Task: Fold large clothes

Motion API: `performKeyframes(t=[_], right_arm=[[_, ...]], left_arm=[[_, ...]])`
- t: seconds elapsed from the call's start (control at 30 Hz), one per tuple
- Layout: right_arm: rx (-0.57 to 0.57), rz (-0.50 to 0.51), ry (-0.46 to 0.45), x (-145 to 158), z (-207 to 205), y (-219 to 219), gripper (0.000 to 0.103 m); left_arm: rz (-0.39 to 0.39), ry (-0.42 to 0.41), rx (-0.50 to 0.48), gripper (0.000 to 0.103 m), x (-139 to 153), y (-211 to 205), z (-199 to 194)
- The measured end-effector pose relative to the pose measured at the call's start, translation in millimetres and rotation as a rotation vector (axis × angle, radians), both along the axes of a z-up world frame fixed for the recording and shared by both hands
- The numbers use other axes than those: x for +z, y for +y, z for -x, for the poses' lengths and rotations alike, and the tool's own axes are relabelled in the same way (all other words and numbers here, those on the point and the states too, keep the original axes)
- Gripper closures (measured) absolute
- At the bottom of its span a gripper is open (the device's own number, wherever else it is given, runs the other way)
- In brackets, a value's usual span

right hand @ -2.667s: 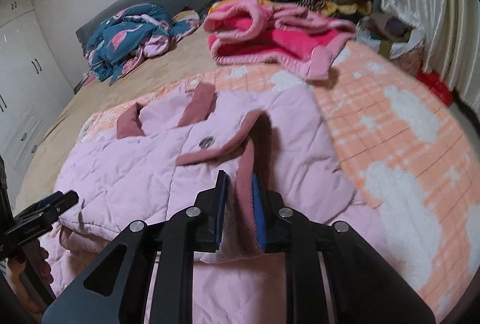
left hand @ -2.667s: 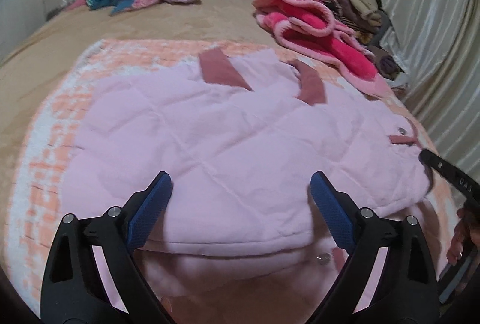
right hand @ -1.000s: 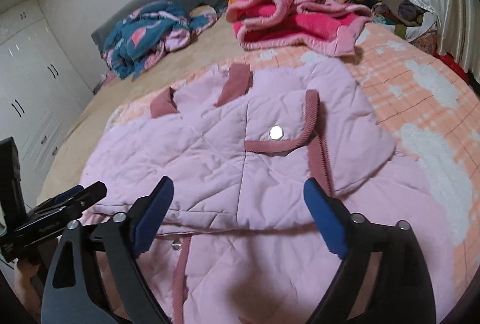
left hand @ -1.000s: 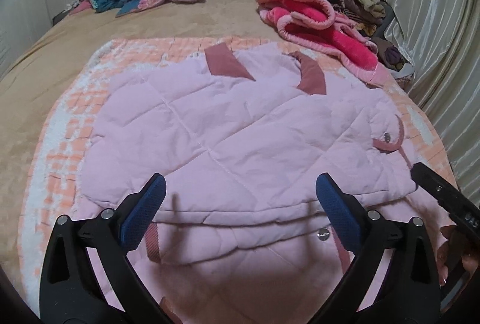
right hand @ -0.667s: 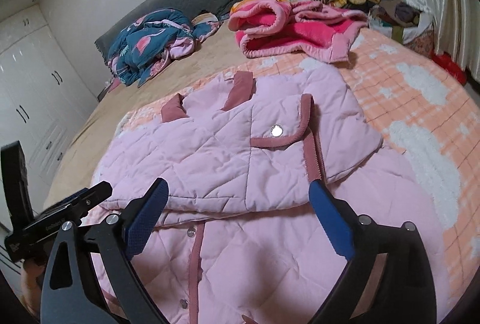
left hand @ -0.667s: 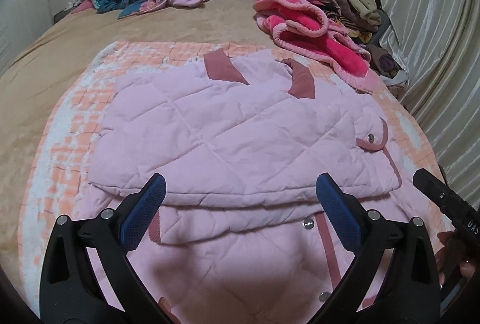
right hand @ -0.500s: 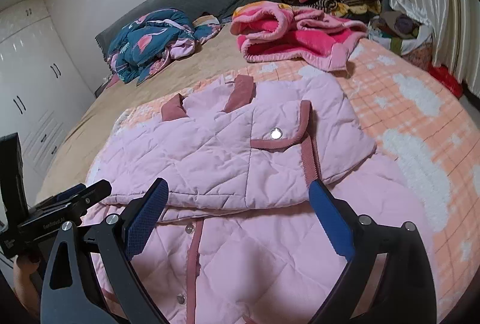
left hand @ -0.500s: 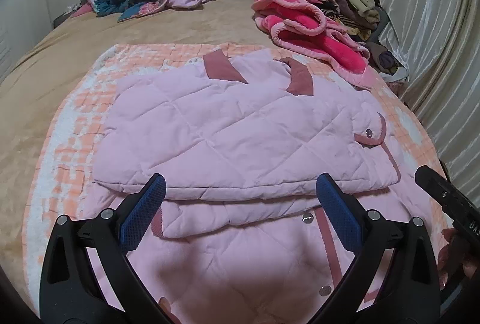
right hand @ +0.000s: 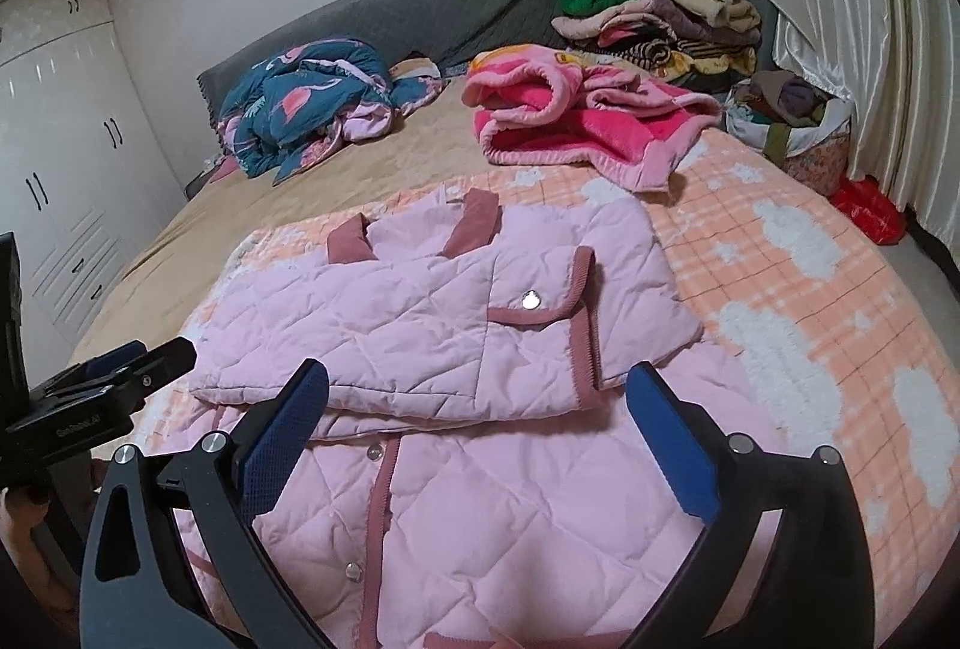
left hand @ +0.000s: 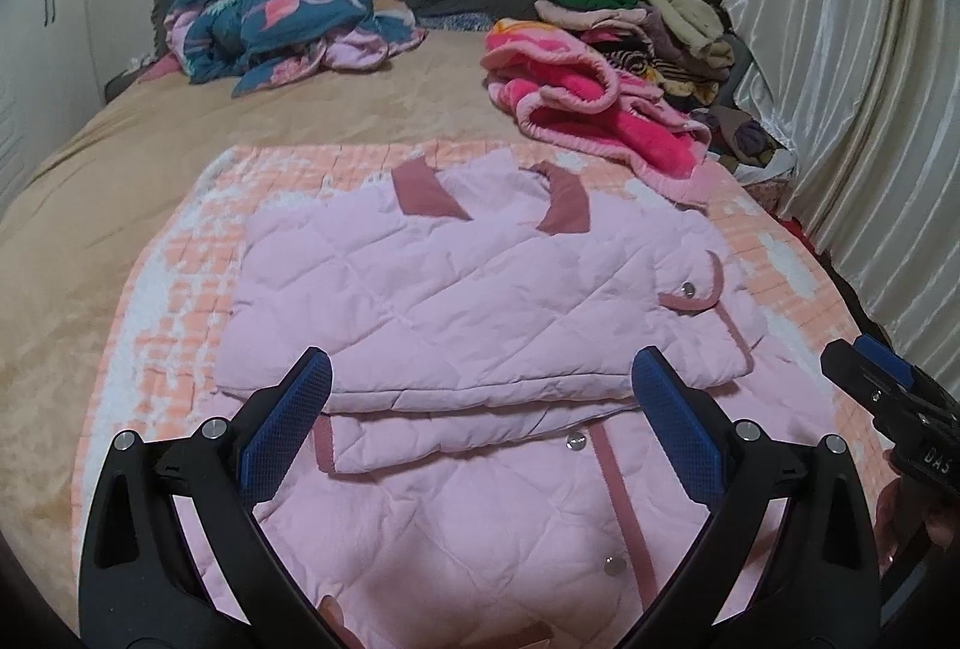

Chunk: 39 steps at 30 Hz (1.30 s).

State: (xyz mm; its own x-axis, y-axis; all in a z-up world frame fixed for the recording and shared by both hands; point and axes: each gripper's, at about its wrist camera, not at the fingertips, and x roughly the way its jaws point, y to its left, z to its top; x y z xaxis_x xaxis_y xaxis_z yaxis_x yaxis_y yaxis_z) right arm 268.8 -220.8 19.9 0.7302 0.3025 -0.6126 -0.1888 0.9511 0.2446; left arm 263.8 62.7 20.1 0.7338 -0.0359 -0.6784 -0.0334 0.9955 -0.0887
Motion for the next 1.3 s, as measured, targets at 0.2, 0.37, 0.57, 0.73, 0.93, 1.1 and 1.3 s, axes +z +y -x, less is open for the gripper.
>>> performKeyframes(t=[0.2, 0.37, 0.57, 0.73, 0.93, 1.1, 1.3], right_arm=[[-0.016, 0.044, -0.031, 7.7, 16.6, -9.0, 0.004], [0.000, 0.040, -0.046, 15.3, 25.7, -15.0, 0.004], [0.024, 0.060, -0.081, 29.4, 42.5, -14.6, 0.004], [0.036, 0.033, -0.095, 39.3, 55.4, -18.7, 0.004], [0.029, 0.017, -0.119, 50.9, 71.4, -27.5, 0.004], [0.027, 0.019, -0.137, 60.5, 82.0, -34.8, 0.004], [0.030, 0.021, -0.158, 70.2, 94.8, -42.0, 0.004]], left_arm=[[0.001, -0.045, 0.000, 0.009, 15.0, -1.8, 10.4], [0.002, -0.045, -0.009, 0.009, 14.9, -4.4, 22.9], [-0.007, -0.056, -0.035, 0.009, 15.1, -13.5, 50.5], [-0.019, -0.067, -0.048, 0.009, 20.3, -25.7, 68.0], [-0.041, -0.094, -0.069, 0.009, 34.5, -39.1, 83.4], [-0.035, -0.119, -0.072, 0.009, 46.4, -43.4, 93.9], [-0.035, -0.135, -0.069, 0.009, 55.5, -48.3, 105.3]])
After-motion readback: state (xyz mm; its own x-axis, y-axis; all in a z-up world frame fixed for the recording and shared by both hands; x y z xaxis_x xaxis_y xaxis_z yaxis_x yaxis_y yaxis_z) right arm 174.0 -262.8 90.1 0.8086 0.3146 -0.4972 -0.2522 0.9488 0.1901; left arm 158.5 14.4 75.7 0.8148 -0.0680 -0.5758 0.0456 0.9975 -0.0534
